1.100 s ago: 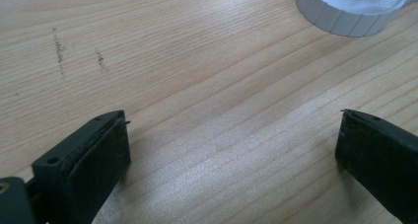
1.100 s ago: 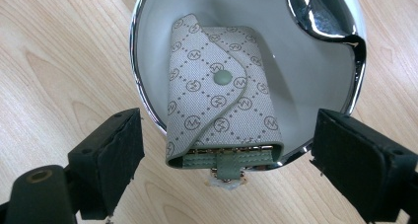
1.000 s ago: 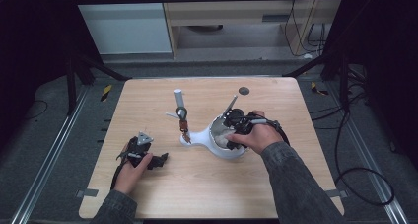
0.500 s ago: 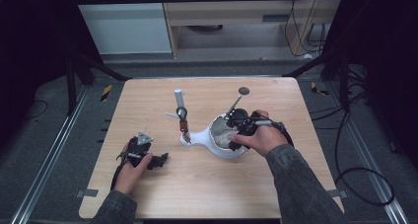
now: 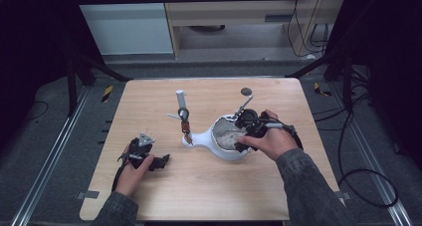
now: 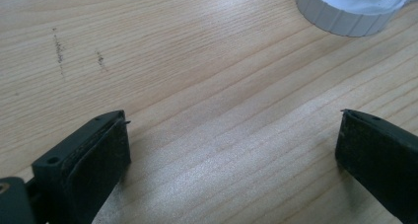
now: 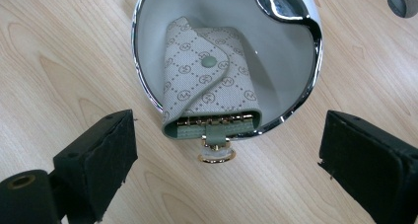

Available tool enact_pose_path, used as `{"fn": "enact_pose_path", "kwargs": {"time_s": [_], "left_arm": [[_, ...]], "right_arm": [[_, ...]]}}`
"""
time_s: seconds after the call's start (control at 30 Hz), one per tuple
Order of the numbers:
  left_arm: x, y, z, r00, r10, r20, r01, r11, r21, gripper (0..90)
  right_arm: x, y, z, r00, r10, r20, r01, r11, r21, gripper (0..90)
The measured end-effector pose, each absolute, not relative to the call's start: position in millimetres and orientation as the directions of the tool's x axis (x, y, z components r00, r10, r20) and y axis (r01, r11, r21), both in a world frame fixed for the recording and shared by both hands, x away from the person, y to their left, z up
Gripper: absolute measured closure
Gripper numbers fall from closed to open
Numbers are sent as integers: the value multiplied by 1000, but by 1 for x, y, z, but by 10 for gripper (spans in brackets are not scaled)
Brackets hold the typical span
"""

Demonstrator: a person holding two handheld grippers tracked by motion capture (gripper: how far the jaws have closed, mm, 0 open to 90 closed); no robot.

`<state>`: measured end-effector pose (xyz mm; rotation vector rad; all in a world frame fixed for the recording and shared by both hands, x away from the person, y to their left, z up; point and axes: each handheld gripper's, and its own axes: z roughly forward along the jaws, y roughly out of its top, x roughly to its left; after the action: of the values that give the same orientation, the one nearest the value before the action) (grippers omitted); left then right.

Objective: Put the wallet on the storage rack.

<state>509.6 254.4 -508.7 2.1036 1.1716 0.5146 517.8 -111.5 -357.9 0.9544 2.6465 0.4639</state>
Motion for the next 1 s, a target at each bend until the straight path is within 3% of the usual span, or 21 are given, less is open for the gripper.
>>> {"fn": "enact_pose_path", "kwargs": {"time_s": [1.0], "left_arm": [[510, 255, -509, 523, 852, 22, 590, -380, 712, 0]], "right_arm": [[510, -153, -358, -682, 719, -131, 579, 640, 505, 55]]}}
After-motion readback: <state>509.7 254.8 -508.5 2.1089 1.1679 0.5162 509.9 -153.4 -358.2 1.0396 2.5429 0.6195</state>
